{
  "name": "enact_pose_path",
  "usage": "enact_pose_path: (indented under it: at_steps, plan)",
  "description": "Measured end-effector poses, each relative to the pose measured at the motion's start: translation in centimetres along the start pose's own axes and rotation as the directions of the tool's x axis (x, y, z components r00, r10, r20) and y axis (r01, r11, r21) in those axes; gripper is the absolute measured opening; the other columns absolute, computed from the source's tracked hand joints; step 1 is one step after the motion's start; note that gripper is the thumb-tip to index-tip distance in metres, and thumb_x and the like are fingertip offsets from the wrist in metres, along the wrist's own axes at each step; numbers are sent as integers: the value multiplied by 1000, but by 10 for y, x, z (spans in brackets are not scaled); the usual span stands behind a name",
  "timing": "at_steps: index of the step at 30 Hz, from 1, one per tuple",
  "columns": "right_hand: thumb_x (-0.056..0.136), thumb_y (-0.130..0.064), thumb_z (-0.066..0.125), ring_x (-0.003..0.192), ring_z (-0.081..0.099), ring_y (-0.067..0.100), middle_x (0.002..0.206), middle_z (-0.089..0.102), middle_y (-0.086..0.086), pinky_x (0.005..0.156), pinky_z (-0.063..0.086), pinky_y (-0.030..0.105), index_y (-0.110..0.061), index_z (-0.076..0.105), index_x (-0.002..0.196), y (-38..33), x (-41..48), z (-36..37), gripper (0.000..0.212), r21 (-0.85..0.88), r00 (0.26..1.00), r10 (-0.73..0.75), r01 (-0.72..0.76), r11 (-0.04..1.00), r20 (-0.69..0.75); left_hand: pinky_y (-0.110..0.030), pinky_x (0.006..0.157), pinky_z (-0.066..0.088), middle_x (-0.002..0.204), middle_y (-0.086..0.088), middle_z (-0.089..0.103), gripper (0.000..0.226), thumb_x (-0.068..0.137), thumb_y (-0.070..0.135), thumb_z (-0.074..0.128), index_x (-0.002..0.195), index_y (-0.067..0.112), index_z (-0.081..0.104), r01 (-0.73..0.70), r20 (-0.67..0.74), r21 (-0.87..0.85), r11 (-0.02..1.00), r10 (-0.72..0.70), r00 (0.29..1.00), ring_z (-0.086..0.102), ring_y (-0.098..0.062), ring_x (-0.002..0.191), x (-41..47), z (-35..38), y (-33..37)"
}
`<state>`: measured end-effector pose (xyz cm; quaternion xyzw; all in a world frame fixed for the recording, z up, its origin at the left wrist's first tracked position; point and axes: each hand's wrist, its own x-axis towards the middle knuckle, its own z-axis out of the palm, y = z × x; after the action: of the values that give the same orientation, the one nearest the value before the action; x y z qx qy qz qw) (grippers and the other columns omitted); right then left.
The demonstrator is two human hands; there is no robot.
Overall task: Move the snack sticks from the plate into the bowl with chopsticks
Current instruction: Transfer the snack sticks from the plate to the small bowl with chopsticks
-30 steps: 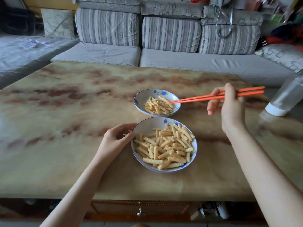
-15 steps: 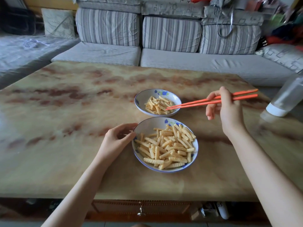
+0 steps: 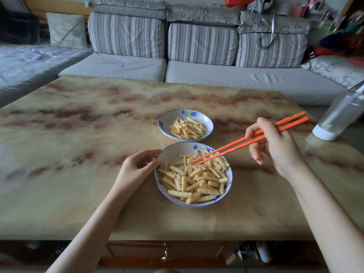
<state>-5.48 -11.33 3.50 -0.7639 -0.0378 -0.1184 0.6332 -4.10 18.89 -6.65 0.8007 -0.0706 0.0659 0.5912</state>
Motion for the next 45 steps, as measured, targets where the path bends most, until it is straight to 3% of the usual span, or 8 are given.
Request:
enact_pose_path:
  at_steps: [9,13,17,21,26,37,45]
  plan:
    - [103,-27,33,30,37,21,37,46,10,35,28,19,-7,56,68,14,-1,4,46,67,995,14,-7,998,-96,-29,90,54,99,11,74,32,73,29,61,102,33,72,2,-3,3,1000,-2,1000,69,-12,96,-1,1,1]
    - [103,-26,32,29,36,22,36,44,10,34,27,18,-7,55,69,11,0,4,45,56,995,-10,16,998,-97,-29,91,53,100,11,74,39,68,40,60,104,32,73,4,-1,1,1000,-4,1000,68,-12,96,-1,0,0]
    - [103,-27,33,30,36,22,36,45,9,34,28,19,-6,56,70,14,0,5,46,36,997,-10,13,999,-79,-30,91,54,100,9,74,35,71,32,62,105,31,73,5,-3,-2,1000,-5,1000,68,-13,97,0,1,1]
    - [104,-26,32,30,38,20,37,46,9,35,29,18,-5,55,70,18,-1,9,46,30,998,-9,11,999,-70,-26,89,54,99,12,74,39,67,41,61,103,34,72,1,3,-5,1000,-1,1000,69,-11,96,0,0,1]
    - [104,-24,31,29,37,21,35,45,8,35,27,19,-6,53,68,17,0,11,46,95,990,-17,31,995,-139,-21,86,53,98,13,74,31,73,28,61,102,34,72,-1,-8,-5,1000,1,1000,68,-11,95,0,1,2]
    - [101,-22,31,29,39,19,35,46,4,37,28,21,-9,51,67,20,37,23,42,224,931,20,66,972,-363,-26,88,53,98,13,74,32,75,26,61,103,33,73,11,-6,3,1000,-11,1000,69,-12,95,-1,1,2]
    - [102,-23,29,29,42,17,36,51,3,35,31,17,-9,52,69,29,60,34,43,192,927,21,55,980,-374,-30,90,54,98,10,74,33,74,26,61,105,28,73,17,-7,6,1000,-17,1000,69,-13,94,-1,0,3]
